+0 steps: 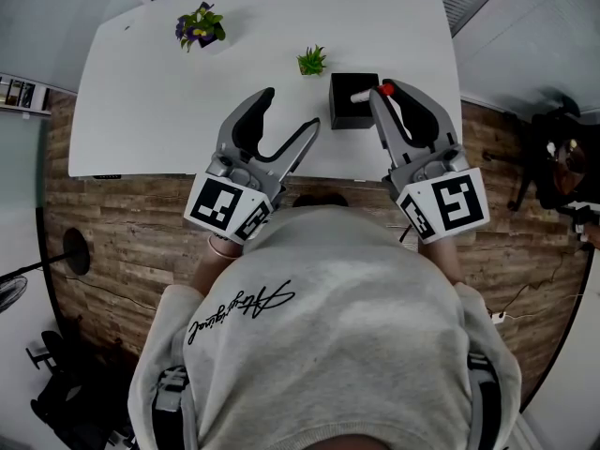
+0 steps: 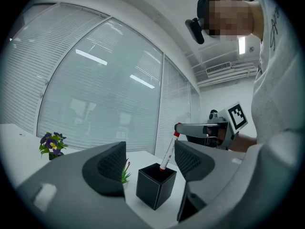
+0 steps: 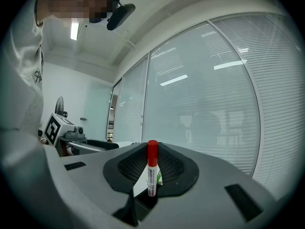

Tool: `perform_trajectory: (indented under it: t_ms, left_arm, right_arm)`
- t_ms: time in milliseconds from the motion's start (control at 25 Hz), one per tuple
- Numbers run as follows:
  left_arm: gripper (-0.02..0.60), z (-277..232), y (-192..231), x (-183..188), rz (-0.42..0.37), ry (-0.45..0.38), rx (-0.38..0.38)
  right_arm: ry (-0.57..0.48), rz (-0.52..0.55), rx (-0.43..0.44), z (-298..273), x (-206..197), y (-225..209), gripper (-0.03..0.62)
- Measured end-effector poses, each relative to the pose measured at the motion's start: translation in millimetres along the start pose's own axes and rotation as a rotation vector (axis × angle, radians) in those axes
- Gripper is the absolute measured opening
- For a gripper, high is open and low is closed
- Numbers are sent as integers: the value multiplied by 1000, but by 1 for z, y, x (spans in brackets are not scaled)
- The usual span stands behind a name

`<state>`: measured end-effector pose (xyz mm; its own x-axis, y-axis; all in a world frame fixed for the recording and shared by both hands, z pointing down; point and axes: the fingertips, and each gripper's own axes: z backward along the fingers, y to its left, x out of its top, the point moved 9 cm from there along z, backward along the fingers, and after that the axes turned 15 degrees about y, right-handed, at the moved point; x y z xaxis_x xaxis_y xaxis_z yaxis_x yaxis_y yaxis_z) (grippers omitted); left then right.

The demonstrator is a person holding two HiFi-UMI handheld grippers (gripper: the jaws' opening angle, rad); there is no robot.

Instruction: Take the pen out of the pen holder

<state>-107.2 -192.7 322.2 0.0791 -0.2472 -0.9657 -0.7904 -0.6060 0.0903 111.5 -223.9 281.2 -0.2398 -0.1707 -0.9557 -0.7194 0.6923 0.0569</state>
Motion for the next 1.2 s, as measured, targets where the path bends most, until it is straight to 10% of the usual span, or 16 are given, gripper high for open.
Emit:
perform_trajectory:
  t_ms: [1200]
  left_arm:
    - [92,-6,4,5,-23,5,67]
  right_arm:
    - [-10,-6,9,-3,-1,-7,63]
